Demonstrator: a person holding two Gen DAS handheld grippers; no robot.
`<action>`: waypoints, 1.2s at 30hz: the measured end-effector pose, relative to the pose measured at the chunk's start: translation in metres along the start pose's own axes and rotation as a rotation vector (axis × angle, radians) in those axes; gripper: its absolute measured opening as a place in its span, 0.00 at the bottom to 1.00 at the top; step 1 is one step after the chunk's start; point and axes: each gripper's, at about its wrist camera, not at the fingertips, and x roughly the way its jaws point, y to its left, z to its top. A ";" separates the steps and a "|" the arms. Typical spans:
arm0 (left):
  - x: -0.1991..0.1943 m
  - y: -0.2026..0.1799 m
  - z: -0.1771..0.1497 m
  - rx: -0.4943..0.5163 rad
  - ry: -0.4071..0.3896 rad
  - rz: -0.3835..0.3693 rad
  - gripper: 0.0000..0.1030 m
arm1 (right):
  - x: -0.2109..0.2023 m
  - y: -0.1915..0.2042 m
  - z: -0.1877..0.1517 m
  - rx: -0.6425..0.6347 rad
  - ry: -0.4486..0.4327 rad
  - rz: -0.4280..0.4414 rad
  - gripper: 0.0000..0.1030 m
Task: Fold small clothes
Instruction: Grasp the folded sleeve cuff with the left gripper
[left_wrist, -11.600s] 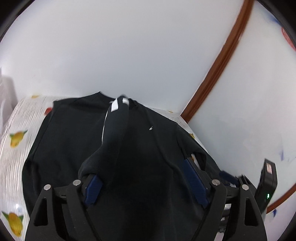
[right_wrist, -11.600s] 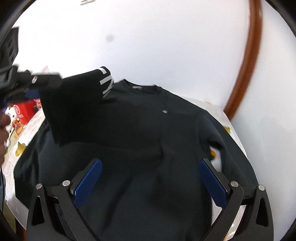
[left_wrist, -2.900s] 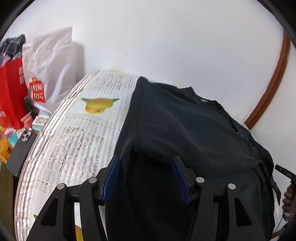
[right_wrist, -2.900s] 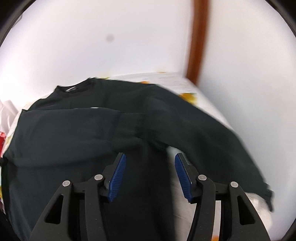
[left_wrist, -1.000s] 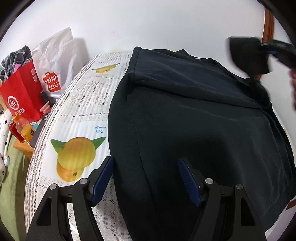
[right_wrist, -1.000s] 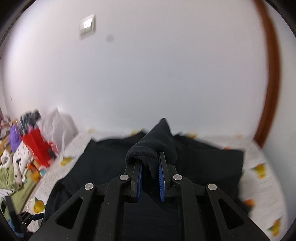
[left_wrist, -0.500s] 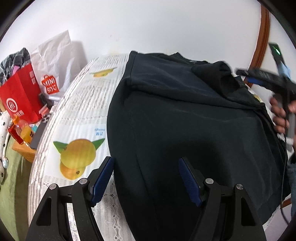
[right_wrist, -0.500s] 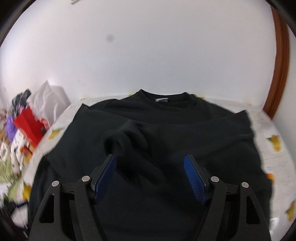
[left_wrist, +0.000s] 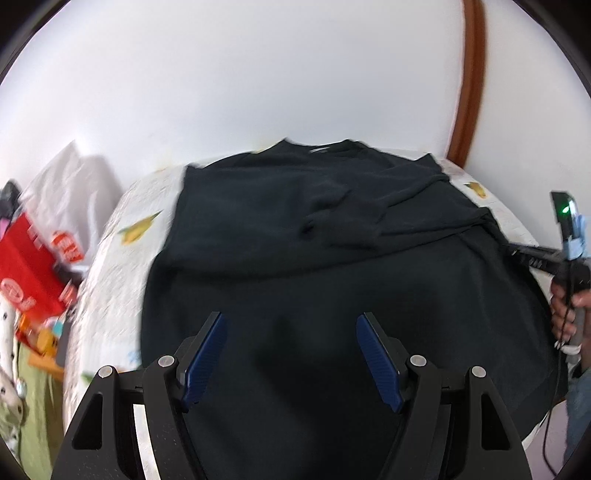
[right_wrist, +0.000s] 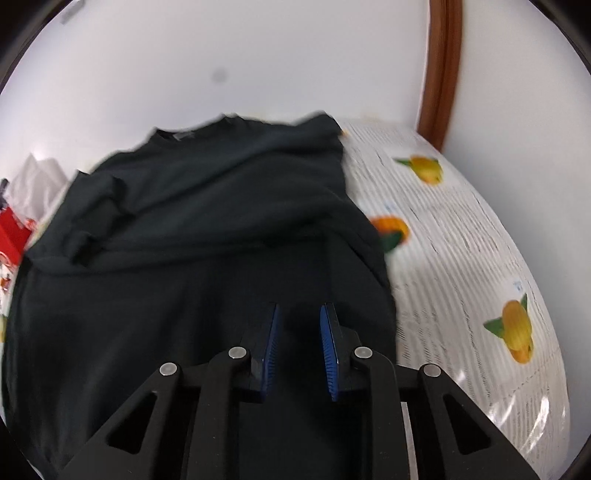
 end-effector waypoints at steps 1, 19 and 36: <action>0.004 -0.007 0.006 0.009 -0.002 -0.006 0.69 | 0.003 -0.002 0.000 0.002 -0.002 0.004 0.22; 0.114 -0.089 0.074 0.154 0.070 -0.008 0.69 | 0.029 0.005 0.005 -0.056 -0.030 -0.030 0.22; 0.164 -0.105 0.090 0.235 0.063 0.103 0.20 | 0.028 0.005 0.005 -0.053 -0.031 -0.028 0.22</action>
